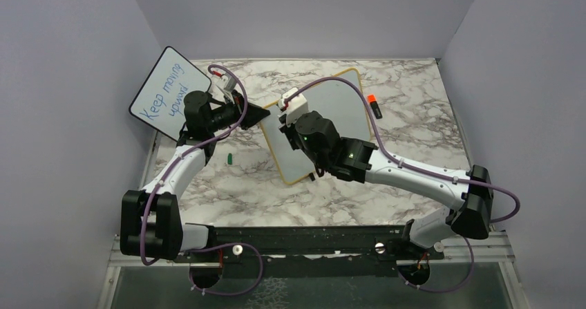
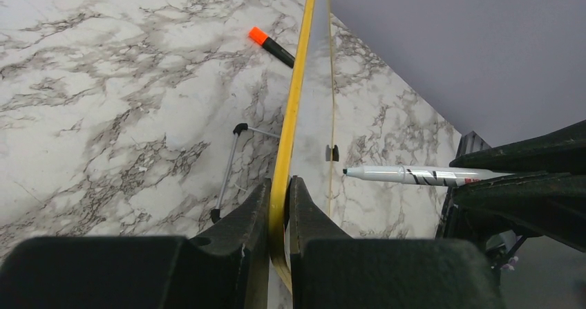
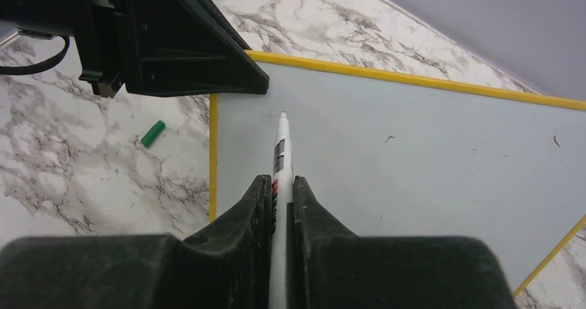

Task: Write a sentence on the whiteboard

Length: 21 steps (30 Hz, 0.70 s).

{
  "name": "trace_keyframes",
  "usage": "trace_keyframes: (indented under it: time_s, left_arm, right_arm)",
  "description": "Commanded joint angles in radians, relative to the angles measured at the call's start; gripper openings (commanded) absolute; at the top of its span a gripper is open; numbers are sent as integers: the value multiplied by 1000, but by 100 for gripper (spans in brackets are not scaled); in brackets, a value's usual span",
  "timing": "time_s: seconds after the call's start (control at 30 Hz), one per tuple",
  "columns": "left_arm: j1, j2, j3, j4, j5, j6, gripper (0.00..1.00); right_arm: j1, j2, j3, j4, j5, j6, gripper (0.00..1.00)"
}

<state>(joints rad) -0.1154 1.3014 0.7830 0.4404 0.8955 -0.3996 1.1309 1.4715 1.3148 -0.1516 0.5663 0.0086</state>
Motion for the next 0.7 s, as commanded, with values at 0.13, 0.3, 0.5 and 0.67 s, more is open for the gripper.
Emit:
trace_keyframes:
  time_s: [0.13, 0.3, 0.5, 0.67]
  left_arm:
    - [-20, 8, -12, -73, -23, 74, 0]
    - [-24, 9, -10, -79, -27, 77, 0]
    - [-32, 9, -7, -93, -33, 85, 0]
    - [-38, 14, 1, -109, -35, 92, 0]
  right_arm:
    - [12, 40, 32, 33, 28, 2, 0]
    - [29, 65, 28, 67, 55, -32, 0]
    - [36, 82, 24, 114, 70, -60, 0]
    - [38, 100, 36, 121, 73, -64, 0]
